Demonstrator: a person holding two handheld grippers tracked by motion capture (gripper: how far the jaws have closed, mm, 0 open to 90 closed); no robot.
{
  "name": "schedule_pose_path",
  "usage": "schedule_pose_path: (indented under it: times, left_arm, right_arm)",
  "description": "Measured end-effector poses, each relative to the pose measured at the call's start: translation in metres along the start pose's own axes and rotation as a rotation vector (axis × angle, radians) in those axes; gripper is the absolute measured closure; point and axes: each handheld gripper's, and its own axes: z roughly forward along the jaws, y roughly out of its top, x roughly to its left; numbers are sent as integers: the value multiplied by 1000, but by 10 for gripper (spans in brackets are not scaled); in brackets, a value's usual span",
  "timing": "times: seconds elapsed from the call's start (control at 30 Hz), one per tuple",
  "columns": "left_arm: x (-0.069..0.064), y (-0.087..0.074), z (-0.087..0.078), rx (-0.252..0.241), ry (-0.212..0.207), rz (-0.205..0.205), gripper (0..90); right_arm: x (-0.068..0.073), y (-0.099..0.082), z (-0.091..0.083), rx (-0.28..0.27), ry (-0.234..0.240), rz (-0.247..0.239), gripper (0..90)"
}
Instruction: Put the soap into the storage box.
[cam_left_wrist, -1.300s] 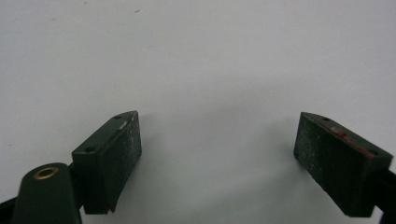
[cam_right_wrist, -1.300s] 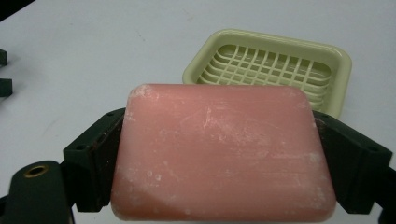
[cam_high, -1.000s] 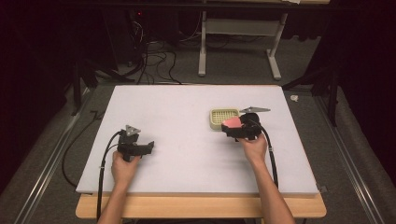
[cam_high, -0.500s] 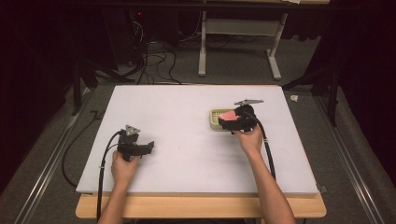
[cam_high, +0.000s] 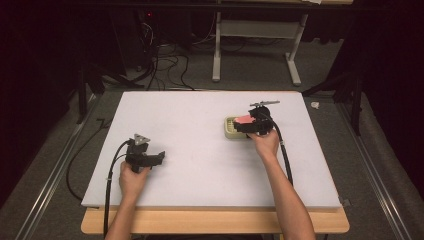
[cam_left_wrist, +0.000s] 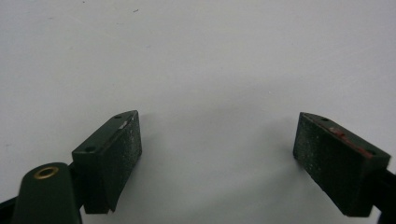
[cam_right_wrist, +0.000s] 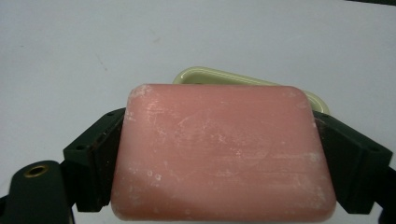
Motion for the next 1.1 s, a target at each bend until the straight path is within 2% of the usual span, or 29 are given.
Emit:
schedule_pose_path:
  times: [0.3, 0.7, 1.1]
  left_arm:
    - [0, 0, 0, 0, -2, 0, 158]
    - [0, 0, 0, 0, -3, 0, 158]
    - [0, 0, 0, 2, -3, -1, 158]
  right_arm:
    - [-7, -2, 16, 29, -19, 35, 136]
    - [-1, -1, 30, 68, -62, 7, 135]
    - [2, 1, 37, 91, -59, 25, 135]
